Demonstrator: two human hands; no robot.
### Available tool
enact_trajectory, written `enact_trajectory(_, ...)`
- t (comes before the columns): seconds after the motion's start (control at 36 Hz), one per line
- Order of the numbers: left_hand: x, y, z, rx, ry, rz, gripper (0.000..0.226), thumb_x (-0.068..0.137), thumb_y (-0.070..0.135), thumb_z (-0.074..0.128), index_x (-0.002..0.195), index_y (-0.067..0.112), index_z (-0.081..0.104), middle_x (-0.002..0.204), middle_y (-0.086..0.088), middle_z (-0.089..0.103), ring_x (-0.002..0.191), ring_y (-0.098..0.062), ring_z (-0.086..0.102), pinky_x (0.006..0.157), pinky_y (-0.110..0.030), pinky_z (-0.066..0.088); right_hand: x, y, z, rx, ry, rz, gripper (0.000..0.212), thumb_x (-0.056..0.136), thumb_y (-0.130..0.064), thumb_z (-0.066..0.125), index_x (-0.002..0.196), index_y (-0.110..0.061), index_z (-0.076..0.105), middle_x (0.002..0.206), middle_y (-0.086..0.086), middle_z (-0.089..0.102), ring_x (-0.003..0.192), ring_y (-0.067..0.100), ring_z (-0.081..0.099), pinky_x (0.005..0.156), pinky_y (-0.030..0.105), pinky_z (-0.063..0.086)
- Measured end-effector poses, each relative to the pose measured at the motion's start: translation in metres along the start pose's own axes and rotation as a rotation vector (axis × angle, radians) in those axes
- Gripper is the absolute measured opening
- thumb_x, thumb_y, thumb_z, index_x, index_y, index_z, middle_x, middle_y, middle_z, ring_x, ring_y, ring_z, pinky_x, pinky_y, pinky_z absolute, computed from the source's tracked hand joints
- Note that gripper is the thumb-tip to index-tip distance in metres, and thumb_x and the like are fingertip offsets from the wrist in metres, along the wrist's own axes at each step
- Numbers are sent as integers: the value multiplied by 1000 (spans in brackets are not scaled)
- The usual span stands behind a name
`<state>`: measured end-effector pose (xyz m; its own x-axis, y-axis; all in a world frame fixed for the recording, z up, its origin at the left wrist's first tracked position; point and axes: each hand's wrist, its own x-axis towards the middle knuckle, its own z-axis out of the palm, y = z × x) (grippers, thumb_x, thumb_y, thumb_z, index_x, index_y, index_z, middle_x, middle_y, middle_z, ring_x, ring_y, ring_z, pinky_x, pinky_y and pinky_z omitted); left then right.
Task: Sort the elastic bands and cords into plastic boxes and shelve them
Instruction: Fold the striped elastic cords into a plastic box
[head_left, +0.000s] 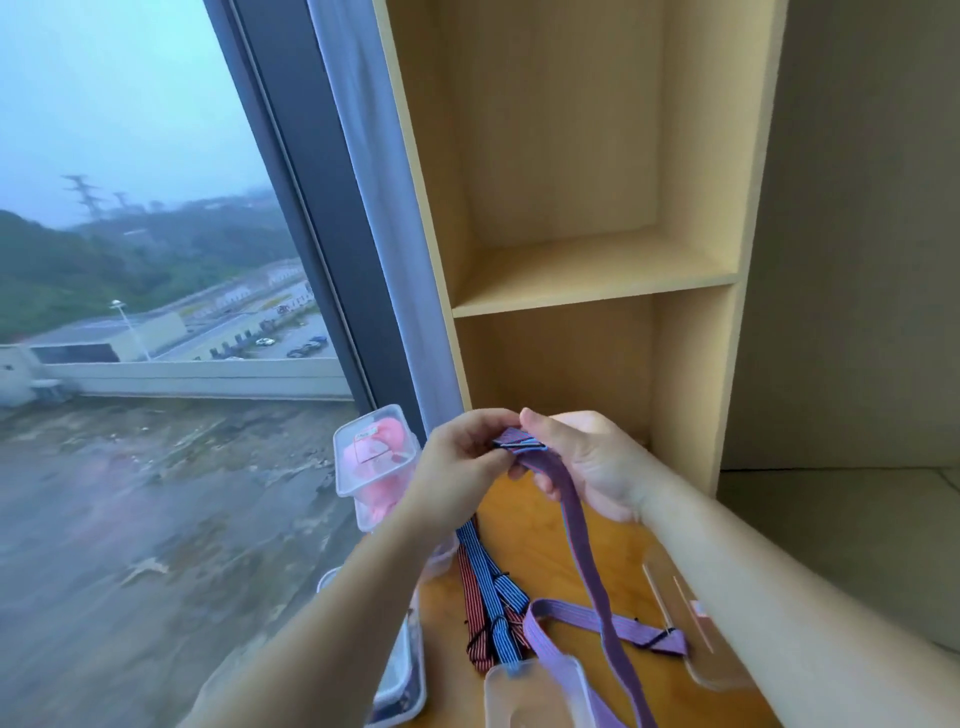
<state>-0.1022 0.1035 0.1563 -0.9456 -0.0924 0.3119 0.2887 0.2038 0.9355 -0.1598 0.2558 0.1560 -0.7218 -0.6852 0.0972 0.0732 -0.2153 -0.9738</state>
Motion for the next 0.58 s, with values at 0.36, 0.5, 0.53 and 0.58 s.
enact_trajectory(0.36,-3,33,-5,85,30,62,41,58,20,92,92,32,72,88,-3,72,78,-19,63,82,-42,55,-15,-30,-10,-230,70,104,34,68,-46,77,58,-14,69,54,9,58,36,11,42,35,17,30)
enact_trajectory(0.5,-8,28,-24,290,42,159,46,66,10,85,88,47,67,89,8,71,84,-16,66,83,-36,55,-15,-30,-2,-265,12,118,17,86,-25,72,78,-11,71,64,9,65,42,11,47,38,20,36)
enact_trajectory(0.53,-10,25,-30,315,47,178,47,67,5,85,86,44,66,86,11,70,80,-12,65,79,-30,53,-14,-28,0,-278,2,105,11,89,-19,70,87,-9,71,69,9,68,44,12,49,40,20,39)
enact_trajectory(0.58,-15,18,-44,341,45,172,44,69,-1,83,82,37,65,80,12,67,74,-8,62,74,-24,50,-14,-21,6,-370,7,51,9,90,-12,68,96,-6,71,75,8,71,47,11,52,41,21,41)
